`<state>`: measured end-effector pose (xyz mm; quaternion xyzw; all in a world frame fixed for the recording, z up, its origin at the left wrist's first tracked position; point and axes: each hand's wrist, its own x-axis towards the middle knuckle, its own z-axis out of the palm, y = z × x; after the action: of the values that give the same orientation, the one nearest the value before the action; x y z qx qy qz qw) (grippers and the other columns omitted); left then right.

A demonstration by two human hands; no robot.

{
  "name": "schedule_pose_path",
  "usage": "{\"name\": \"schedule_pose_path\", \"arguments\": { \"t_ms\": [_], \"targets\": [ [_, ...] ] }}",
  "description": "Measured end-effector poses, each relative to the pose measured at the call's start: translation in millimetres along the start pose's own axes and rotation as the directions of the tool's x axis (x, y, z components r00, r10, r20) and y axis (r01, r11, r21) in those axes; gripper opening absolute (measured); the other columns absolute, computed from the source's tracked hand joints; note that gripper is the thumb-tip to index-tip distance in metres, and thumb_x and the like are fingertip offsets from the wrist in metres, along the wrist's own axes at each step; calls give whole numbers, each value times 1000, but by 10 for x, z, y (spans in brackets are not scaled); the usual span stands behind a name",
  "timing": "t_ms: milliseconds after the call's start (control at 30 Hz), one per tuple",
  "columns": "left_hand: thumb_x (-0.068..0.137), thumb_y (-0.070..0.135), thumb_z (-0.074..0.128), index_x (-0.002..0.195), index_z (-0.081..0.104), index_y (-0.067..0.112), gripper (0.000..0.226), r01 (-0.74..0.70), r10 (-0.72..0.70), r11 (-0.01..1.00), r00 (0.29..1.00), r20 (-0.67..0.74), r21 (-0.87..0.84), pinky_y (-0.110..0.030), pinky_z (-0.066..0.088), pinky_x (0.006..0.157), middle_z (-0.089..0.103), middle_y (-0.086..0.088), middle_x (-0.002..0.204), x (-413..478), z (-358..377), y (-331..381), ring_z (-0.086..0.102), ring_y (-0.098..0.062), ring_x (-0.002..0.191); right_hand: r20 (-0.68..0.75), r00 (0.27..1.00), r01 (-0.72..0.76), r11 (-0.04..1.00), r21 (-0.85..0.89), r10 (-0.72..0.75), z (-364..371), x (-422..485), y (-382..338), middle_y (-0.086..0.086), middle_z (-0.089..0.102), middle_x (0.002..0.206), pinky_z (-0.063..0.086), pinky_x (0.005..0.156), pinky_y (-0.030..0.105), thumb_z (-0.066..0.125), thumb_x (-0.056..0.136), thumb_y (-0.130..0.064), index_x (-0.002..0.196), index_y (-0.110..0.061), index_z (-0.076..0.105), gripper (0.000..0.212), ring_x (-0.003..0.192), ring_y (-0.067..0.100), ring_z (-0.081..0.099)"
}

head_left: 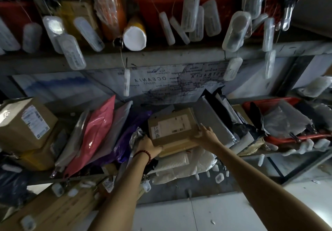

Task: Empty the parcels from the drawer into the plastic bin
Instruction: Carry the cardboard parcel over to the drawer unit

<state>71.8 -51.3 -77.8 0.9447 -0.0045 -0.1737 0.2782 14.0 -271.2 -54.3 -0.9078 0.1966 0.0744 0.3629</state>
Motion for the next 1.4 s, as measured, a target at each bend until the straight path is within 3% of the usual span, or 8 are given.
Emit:
{"name": "schedule_pose_path", "arguments": {
  "t_ms": [100,300,467,667,767,900,1067,1400],
  "targets": [
    [82,34,70,126,54,12,52,-5,11,984,999,35,-177,-22,41,83,59,-6,124,-105,-24,18,56,-23,112,-43,998,-48,995,89,52,5,-29,22,12,42,134,41,94,34,68,84,-45,138,-18,40,66,122,32,45],
    [79,28,76,138,43,12,70,-123,117,862,992,-44,-492,-20,39,83,54,-3,132,-485,-55,-28,50,-10,108,-111,991,-13,891,454,71,-38,-284,116,1,52,104,50,63,22,70,87,-28,113,-14,31,49,87,14,55],
    [81,28,74,141,38,15,71,-242,188,778,970,-153,-580,-18,39,83,50,8,124,-871,-175,37,50,-7,108,-193,981,98,849,520,6,-185,-673,152,-9,53,115,47,98,42,72,83,-33,139,-21,34,68,114,18,54],
    [76,53,71,134,45,29,68,-321,233,753,946,-224,-574,-13,43,75,55,10,126,-1400,-158,-38,55,-10,110,-245,962,220,873,435,-120,-314,-1492,271,-8,58,120,43,61,7,69,85,-37,135,-27,48,56,88,3,59],
    [83,35,70,134,46,26,57,-312,236,735,950,-204,-602,-5,44,63,57,8,117,-1818,-39,-11,56,-6,98,-250,961,227,850,475,-118,-333,-1985,442,-12,56,118,46,60,7,69,85,-35,130,-34,48,50,89,1,59],
    [82,27,72,123,48,32,47,-307,275,705,949,-152,-640,-3,44,61,59,13,111,-2283,295,-2,56,11,87,-223,974,156,791,591,-26,-315,-2617,820,-17,53,118,47,55,6,68,83,-33,131,-35,45,53,83,-5,62],
    [80,31,73,120,50,36,46,-323,358,715,931,-71,-621,-4,45,69,60,13,113,-2649,650,151,57,-4,105,-235,964,76,723,686,122,-292,-3221,1313,-22,55,113,47,58,8,73,79,-33,133,-30,45,61,77,-14,62],
    [74,39,72,131,46,29,63,-384,561,730,810,174,-565,-8,49,66,58,14,112,-2928,1480,802,55,10,95,-352,835,23,614,789,422,-412,-3921,2231,-10,55,129,49,70,20,71,54,-62,130,-32,45,86,102,8,61]
  ]
}}
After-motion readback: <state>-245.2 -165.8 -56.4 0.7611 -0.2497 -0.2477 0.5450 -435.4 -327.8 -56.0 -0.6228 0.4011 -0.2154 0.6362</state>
